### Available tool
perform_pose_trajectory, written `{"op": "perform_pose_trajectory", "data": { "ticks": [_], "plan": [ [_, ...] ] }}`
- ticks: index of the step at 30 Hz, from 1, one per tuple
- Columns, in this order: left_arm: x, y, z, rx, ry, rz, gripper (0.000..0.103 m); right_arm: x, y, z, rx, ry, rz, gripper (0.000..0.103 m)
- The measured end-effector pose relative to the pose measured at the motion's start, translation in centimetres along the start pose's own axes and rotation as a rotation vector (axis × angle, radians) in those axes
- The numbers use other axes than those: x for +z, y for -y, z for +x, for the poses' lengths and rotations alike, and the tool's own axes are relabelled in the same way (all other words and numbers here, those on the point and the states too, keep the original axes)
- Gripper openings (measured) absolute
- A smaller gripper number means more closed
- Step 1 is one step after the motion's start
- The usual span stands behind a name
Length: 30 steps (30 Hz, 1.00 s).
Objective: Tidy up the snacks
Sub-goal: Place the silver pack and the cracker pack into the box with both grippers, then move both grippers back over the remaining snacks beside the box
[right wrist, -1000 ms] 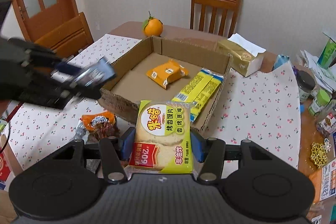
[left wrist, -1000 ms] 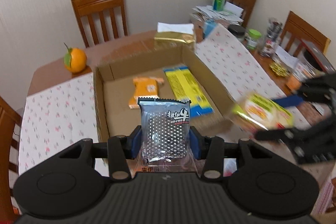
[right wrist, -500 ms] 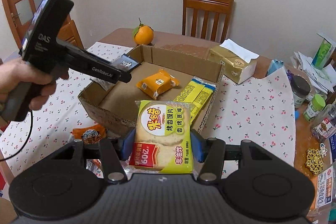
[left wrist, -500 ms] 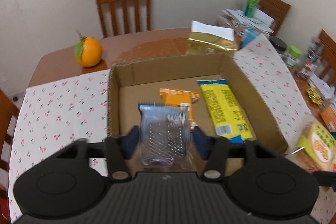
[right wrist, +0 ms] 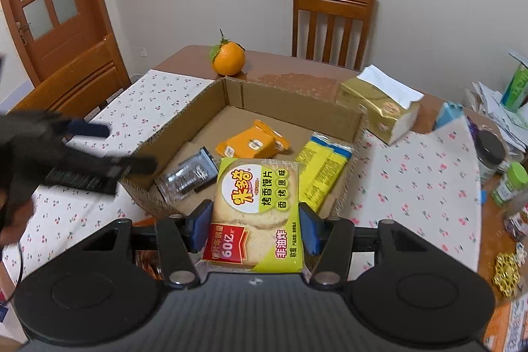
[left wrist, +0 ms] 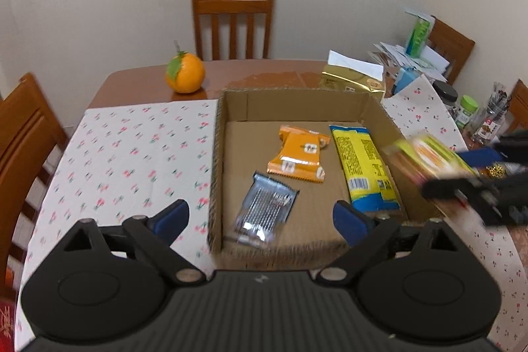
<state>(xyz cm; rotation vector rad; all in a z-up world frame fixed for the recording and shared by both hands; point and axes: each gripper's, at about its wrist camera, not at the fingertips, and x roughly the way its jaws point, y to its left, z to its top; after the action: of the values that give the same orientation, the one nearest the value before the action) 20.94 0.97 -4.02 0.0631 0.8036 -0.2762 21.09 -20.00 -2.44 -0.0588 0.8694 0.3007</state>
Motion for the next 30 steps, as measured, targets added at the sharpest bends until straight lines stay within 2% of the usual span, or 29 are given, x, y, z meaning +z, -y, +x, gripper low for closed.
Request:
{"op": "perform_pose_trajectory", "data": {
  "ticks": [5,11,14,15,16,18,24,30],
  "plan": [
    [-1.8,-1.0,-1.9,0.030,0.008,-0.053,0.098,2.2,-0.6,3.1,0.024,-0.010,0.009,0.060],
    [-4.0,-2.1,-3.2,0.115,-0.012,-0.042,0.100,3.6,-1.6,7.2,0.024,-0.048,0.005,0.060],
    [-5.0,-2.7,-3.7,0.130,-0.022,-0.055,0.100,3.7,-2.0,8.6,0.016,-0.058,0.007,0.061],
    [-5.3,-2.8,-3.8,0.129,-0.029,-0.062,0.100,3.7,-2.1,8.8,0.017,-0.055,0.011,0.066],
    [-5.6,-3.0,-3.8,0.127,-0.037,-0.067,0.100,3.8,-2.2,9.0,0.012,-0.051,0.015,0.081],
    [-6.1,-3.2,-3.9,0.131,-0.043,-0.073,0.100,3.8,-2.4,8.8,-0.002,-0.035,0.014,0.099],
    [-6.8,-2.8,-4.1,0.146,-0.034,-0.055,0.100,2.9,-3.2,7.0,-0.041,-0.012,-0.034,0.103],
    [-7.5,-2.2,-4.1,0.150,-0.035,-0.030,0.100,0.3,-3.3,3.7,-0.077,0.024,-0.046,0.103]
  ]
}}
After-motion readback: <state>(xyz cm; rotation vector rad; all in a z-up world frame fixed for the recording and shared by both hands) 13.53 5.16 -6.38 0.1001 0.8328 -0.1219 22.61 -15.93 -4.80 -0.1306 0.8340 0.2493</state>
